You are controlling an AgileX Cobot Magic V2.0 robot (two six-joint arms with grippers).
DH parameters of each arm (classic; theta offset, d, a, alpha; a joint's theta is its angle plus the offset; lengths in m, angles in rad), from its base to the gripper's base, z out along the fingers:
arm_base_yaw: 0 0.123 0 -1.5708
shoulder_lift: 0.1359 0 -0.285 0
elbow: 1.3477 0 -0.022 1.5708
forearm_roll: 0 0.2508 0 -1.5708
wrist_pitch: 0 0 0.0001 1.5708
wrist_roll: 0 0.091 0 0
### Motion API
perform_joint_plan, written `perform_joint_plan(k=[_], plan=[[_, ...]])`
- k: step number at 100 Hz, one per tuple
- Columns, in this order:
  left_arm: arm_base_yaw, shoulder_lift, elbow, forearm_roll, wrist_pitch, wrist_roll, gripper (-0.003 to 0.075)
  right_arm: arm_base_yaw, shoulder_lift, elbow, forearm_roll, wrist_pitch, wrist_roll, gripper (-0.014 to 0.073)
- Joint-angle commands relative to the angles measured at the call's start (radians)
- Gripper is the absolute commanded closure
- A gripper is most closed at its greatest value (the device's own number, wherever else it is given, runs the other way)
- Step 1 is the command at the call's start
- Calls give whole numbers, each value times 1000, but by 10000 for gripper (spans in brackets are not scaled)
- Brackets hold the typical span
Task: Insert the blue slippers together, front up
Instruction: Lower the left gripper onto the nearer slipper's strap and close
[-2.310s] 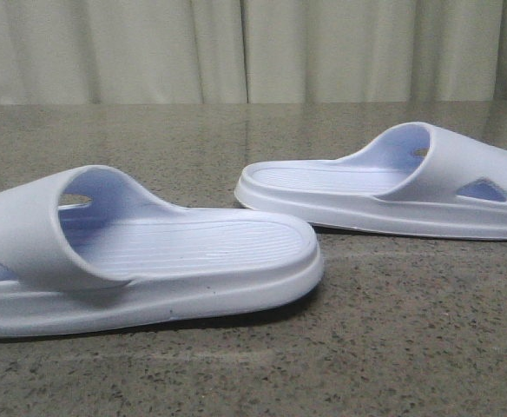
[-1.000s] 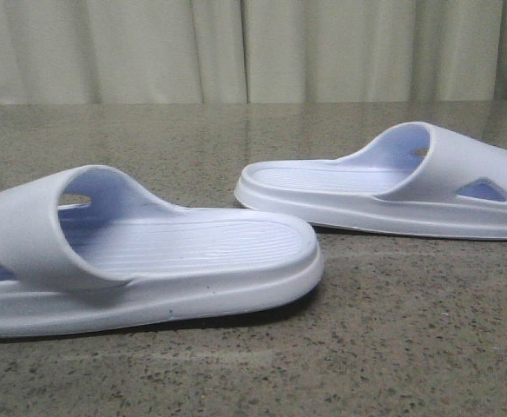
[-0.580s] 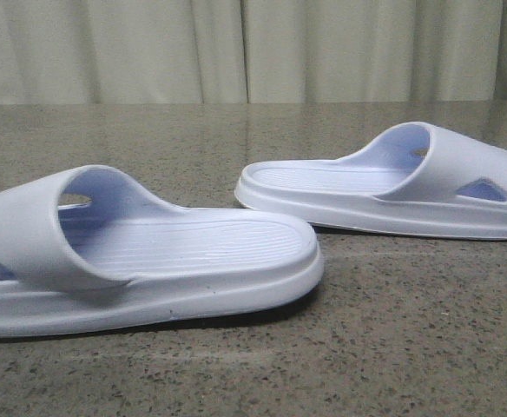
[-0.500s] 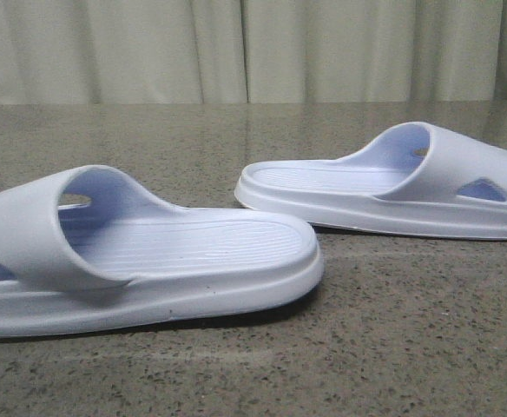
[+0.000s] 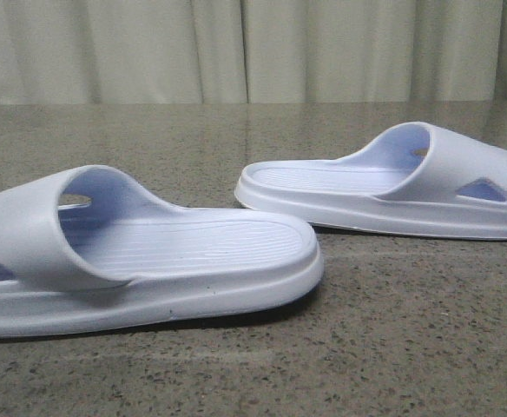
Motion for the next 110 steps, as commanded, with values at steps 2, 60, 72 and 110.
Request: perform_joint_plan(k=[2,60,72,110], plan=[[-1,18,-27,-51,-9,13,253,-5,19,-34,3,-72,-4,228],[-1,35,-27,-129,32,34,387,-5,19,-34,3,-72,-4,228],[-1,35,-27,-129,28,36,444,-5,19,-34,3,-72,-4,228],[-1,35,-27,-129,-7,58,671,-5,19,-34,3,-72,-4,228]])
